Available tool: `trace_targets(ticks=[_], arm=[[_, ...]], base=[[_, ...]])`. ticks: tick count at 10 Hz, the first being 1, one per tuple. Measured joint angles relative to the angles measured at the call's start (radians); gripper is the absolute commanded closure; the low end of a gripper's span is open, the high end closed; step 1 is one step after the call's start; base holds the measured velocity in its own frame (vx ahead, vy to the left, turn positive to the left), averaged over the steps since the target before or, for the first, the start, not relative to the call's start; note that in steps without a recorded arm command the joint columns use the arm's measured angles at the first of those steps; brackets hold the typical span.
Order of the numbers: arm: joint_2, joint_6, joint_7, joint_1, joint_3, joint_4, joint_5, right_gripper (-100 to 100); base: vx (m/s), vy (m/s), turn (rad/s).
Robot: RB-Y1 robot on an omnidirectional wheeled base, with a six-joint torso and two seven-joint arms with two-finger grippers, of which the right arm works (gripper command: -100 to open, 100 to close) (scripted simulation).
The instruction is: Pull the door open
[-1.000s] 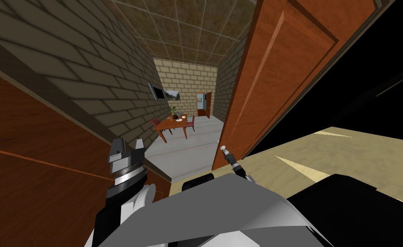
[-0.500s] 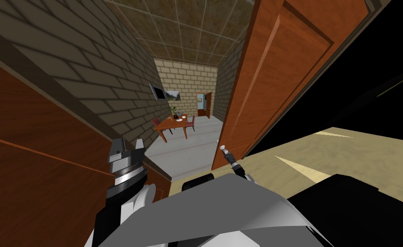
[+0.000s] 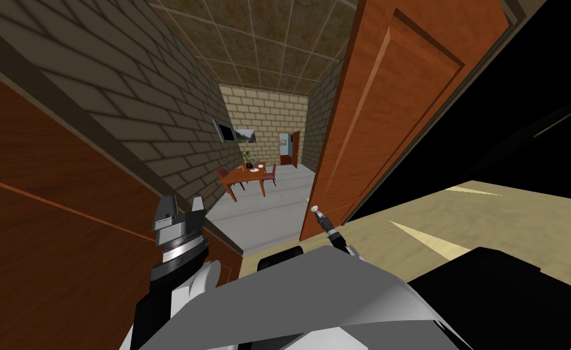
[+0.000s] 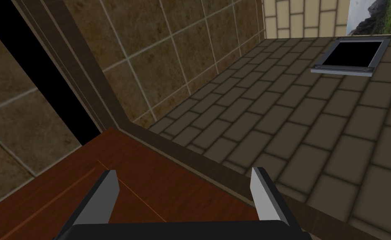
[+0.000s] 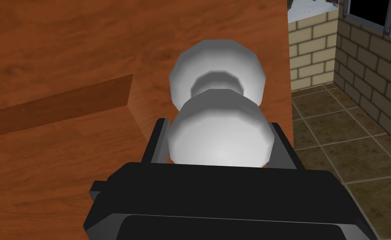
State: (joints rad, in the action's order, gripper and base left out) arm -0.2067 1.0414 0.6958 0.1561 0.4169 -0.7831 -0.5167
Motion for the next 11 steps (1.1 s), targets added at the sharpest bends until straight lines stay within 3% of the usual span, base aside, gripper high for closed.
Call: trace_targets(ticks=[5, 8, 9, 10, 11], arm=[[-0.002, -0.005, -0.117, -0.009, -0.017, 0.002, 0.022, 100], [-0.013, 0.007, -0.187, -0.036, -0.028, 0.043, 0.042, 100], [-0.008, -0.008, -0.213, -0.022, -0.033, 0.012, 0.042, 100], [-0.006, -0.014, -0.241, -0.025, -0.039, 0.011, 0.048, 100], [-0.007, -0.005, -0.252, -0.037, -0.039, 0.035, 0.053, 100]], base=[[-0.034, -0.010, 0.011], [-0.035, -0.011, 0.010], [-0.039, -0.013, 0.004], [-0.025, -0.013, 0.011], [-0.030, -0.012, 0.020]])
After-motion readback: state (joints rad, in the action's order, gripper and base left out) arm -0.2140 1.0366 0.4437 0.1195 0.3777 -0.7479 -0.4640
